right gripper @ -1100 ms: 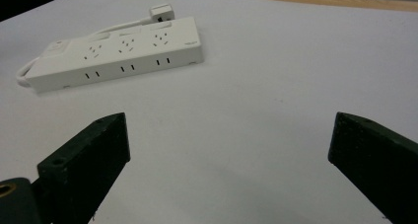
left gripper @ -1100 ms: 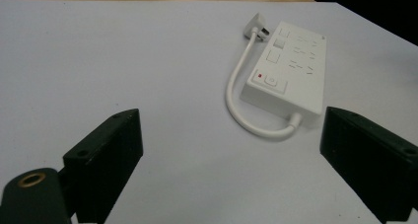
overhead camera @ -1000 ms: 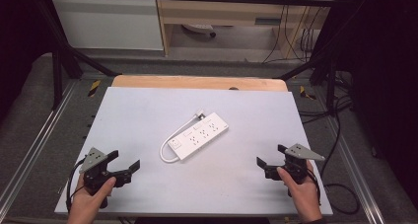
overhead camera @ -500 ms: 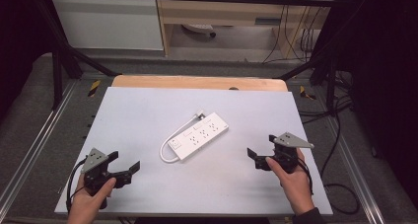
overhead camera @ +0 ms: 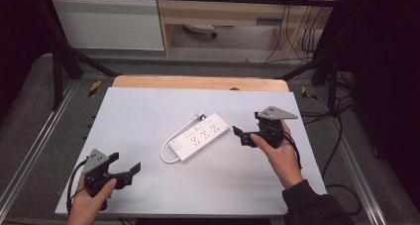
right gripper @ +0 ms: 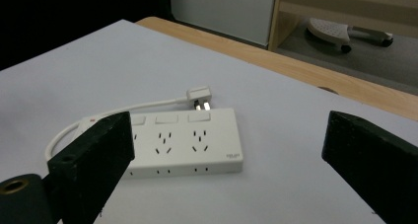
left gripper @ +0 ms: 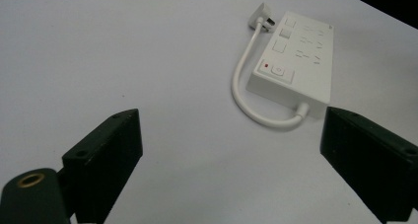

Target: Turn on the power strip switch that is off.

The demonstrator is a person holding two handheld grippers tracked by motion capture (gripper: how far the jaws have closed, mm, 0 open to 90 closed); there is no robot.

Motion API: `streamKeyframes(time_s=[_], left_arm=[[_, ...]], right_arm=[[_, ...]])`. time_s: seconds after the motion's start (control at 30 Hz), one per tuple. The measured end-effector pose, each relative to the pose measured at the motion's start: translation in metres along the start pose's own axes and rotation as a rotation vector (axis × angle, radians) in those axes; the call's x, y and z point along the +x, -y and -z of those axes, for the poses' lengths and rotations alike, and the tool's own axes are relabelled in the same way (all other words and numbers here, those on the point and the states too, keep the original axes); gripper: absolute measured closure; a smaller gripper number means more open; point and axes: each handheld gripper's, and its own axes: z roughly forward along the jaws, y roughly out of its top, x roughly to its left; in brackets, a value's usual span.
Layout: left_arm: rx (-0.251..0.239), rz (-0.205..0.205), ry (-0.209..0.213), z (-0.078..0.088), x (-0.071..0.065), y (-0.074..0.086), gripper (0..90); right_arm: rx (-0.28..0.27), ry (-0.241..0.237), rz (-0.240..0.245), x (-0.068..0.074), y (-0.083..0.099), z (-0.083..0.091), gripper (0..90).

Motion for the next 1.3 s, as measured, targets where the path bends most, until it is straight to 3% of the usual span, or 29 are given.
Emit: streamKeyframes(time_s=[0.2, 0.3, 0.77, 0.8, 0.97, 1.3], left_arm=[[-0.003, 0.0, 0.003, 0.0, 0.0, 0.0, 9.0], [-0.004, -0.002, 0.001, 0.0, 0.001, 0.0, 8.9], [-0.004, -0.007, 0.002, 0.0, 0.001, 0.0, 8.9], [-0.004, -0.008, 0.002, 0.0, 0.002, 0.0, 8.9], [-0.004, -0.009, 0.001, 0.001, 0.002, 0.0, 8.8], [-0.003, -0.007, -0.001, 0.0, 0.002, 0.0, 8.9]], right_arm=[[-0.011, 0.02, -0.001, -0.003, -0.01, -0.007, 6.8], [-0.001, 0.028, 0.031, -0.002, -0.013, -0.01, 6.9], [-0.037, 0.041, -0.035, -0.011, -0.028, -0.017, 16.6], [-0.041, 0.038, -0.054, -0.012, -0.028, -0.019, 19.3], [-0.046, 0.035, -0.057, -0.012, -0.028, -0.022, 24.8], [-0.083, 0.052, -0.096, -0.017, -0.031, -0.026, 49.0]])
